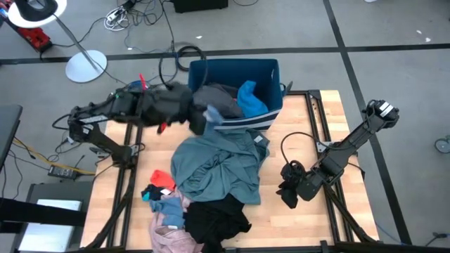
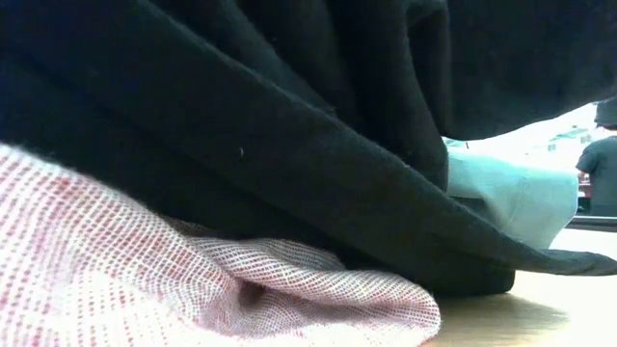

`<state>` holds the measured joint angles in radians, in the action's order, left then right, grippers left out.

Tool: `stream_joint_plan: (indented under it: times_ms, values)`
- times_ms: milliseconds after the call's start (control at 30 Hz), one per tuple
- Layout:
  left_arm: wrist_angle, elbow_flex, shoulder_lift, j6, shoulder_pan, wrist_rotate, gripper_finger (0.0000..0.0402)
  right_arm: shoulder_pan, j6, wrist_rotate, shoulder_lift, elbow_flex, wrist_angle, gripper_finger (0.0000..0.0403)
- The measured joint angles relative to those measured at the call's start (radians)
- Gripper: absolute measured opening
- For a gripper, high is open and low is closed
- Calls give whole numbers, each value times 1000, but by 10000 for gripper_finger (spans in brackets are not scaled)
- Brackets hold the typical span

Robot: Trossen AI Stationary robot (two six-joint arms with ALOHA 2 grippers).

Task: Sort clothes
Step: Put the blue socks into the blue bin, then put the green pants into the blue bin

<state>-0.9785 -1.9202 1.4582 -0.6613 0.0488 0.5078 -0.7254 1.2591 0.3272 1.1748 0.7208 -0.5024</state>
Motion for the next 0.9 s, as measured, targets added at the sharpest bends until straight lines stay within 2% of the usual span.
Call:
stream_joint_plan:
  times_ms: [200,400,600,767,900]
  values:
    - [153,0,12,98,-149,-37,0,0,-7,-9,0,0,0,151]
    - [248,0,59,139,-287,-154,0,8,4,-9,0,0,-1,151]
    - [339,1,140,182,-396,-388,2,35,50,12,0,0,-21,151]
    - [361,1,205,181,-454,-467,13,69,86,19,0,0,-29,151]
    - [420,2,244,217,-489,-606,33,100,110,20,0,0,-33,151]
